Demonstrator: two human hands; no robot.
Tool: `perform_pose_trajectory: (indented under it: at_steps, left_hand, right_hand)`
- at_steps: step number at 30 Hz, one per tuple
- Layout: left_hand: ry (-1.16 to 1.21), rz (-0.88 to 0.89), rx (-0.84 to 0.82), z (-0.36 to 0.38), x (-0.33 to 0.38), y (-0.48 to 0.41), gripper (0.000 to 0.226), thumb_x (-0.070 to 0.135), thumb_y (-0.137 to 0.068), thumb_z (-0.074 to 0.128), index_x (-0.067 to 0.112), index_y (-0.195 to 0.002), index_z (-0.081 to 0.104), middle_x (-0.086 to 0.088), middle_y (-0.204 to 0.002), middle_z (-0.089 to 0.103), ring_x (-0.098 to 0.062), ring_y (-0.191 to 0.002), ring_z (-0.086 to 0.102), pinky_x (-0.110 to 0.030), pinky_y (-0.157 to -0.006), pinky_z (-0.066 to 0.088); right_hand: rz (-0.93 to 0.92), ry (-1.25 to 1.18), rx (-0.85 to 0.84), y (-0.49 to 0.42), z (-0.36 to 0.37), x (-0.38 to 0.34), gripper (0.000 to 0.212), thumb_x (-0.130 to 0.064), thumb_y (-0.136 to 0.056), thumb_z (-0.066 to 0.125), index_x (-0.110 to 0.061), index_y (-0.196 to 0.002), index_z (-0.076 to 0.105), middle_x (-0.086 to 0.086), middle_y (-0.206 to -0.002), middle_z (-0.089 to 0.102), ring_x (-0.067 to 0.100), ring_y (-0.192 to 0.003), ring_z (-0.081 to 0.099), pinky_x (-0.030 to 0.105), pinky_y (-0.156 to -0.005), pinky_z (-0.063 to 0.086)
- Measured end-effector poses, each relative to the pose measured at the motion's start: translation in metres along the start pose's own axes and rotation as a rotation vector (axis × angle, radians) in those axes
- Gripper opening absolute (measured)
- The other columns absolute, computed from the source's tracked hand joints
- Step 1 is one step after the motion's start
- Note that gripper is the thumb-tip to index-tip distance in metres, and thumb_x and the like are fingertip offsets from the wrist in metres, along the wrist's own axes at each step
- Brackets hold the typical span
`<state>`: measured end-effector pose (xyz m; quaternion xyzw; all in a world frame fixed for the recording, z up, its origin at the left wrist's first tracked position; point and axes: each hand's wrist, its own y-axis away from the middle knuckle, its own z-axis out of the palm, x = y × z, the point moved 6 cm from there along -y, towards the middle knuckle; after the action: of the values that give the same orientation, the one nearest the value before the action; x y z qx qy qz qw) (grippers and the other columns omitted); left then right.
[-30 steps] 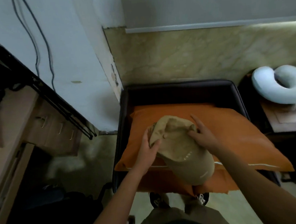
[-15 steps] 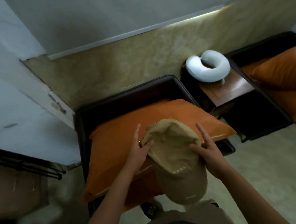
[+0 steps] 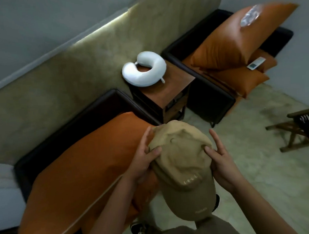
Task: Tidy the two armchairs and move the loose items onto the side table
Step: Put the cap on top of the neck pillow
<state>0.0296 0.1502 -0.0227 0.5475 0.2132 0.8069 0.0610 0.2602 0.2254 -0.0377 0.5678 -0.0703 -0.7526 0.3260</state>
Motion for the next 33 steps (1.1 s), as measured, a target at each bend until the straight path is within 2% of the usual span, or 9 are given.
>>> perform_pose_trajectory:
  at_steps: [4,10,14,17,19,24,27,30,33]
  left_hand:
    - [-0.034,0.001,-0.057,0.081,0.006,-0.046,0.113,0.044,-0.064,0.091,0.051,-0.152,0.021,0.000,-0.149,0.044,-0.023,-0.127,0.059,-0.037,-0.095,0.054]
    - [0.000,0.009,-0.072,0.165,0.017,-0.098,0.110,0.039,-0.068,0.089,0.047,-0.153,0.021,-0.003,-0.147,0.051,-0.028,-0.127,0.059,-0.035,-0.092,0.055]
    - [0.026,0.025,-0.050,0.183,0.030,-0.124,0.096,0.026,-0.081,0.075,0.045,-0.155,0.018,0.005,-0.138,0.061,-0.027,-0.128,0.058,-0.036,-0.094,0.054]
    - [0.000,0.049,-0.011,0.179,0.041,-0.142,0.091,0.025,-0.082,0.071,0.042,-0.155,0.020,0.017,-0.132,0.064,-0.020,-0.127,0.059,-0.032,-0.095,0.053]
    - [-0.020,0.070,0.013,0.173,0.049,-0.153,0.089,0.027,-0.081,0.072,0.042,-0.154,0.023,0.019,-0.129,0.065,-0.021,-0.125,0.060,-0.032,-0.095,0.053]
    - [-0.034,0.129,0.151,0.137,0.071,-0.192,0.076,0.021,-0.088,0.064,0.034,-0.154,0.028,-0.001,-0.140,0.058,-0.025,-0.122,0.062,-0.039,-0.100,0.053]
    - [-0.178,0.175,0.251,0.113,0.089,-0.213,0.079,0.040,-0.083,0.074,0.037,-0.151,0.034,0.008,-0.137,0.059,-0.020,-0.122,0.062,-0.037,-0.100,0.053]
    - [-0.368,0.198,0.329,0.104,0.108,-0.227,0.080,0.046,-0.086,0.069,0.042,-0.151,0.024,0.016,-0.135,0.048,-0.003,-0.118,0.057,-0.022,-0.089,0.052]
    - [-0.545,0.442,0.455,0.099,0.131,-0.224,0.063,0.045,-0.093,0.064,0.040,-0.148,0.033,0.014,-0.151,0.033,-0.001,-0.137,0.041,-0.024,-0.101,0.047]
  right_hand:
    - [-0.055,0.088,-0.009,-0.015,-0.066,-0.044,0.073,-0.028,-0.089,0.065,-0.063,-0.143,0.031,-0.007,-0.142,0.052,0.015,-0.121,0.061,0.029,-0.087,0.058]
    - [-0.276,0.298,0.045,-0.038,-0.128,-0.114,0.081,-0.046,-0.077,0.075,-0.066,-0.141,0.030,-0.029,-0.142,0.044,0.000,-0.126,0.054,0.032,-0.097,0.054]
    - [-0.474,0.520,0.072,-0.060,-0.136,-0.152,0.066,-0.051,-0.083,0.067,-0.058,-0.142,0.036,-0.029,-0.158,0.026,-0.006,-0.144,0.028,0.028,-0.112,0.035]
    - [-0.488,0.508,0.023,-0.083,-0.133,-0.159,0.059,-0.033,-0.092,0.069,-0.044,-0.145,0.044,-0.024,-0.148,0.045,0.000,-0.137,0.042,0.035,-0.109,0.043]
    - [-0.496,0.509,0.019,-0.098,-0.128,-0.166,0.055,-0.027,-0.092,0.067,-0.043,-0.141,0.048,-0.018,-0.136,0.057,0.001,-0.128,0.052,0.026,-0.102,0.049]
    - [-0.494,0.464,0.000,-0.143,-0.105,-0.185,0.036,-0.019,-0.096,0.062,-0.025,-0.131,0.062,-0.009,-0.129,0.066,0.005,-0.121,0.060,0.023,-0.095,0.054]
    - [-0.467,0.393,0.018,-0.166,-0.090,-0.199,0.033,-0.023,-0.094,0.060,-0.022,-0.127,0.066,-0.006,-0.121,0.070,0.009,-0.116,0.064,0.025,-0.091,0.056]
    - [-0.446,0.365,0.016,-0.190,-0.074,-0.212,0.032,-0.020,-0.096,0.060,-0.020,-0.127,0.066,-0.008,-0.119,0.071,0.011,-0.113,0.065,0.026,-0.089,0.056]
    - [-0.441,0.359,0.050,-0.210,-0.061,-0.223,0.031,-0.015,-0.099,0.059,-0.021,-0.129,0.065,-0.012,-0.104,0.074,0.003,-0.100,0.067,0.022,-0.084,0.056]
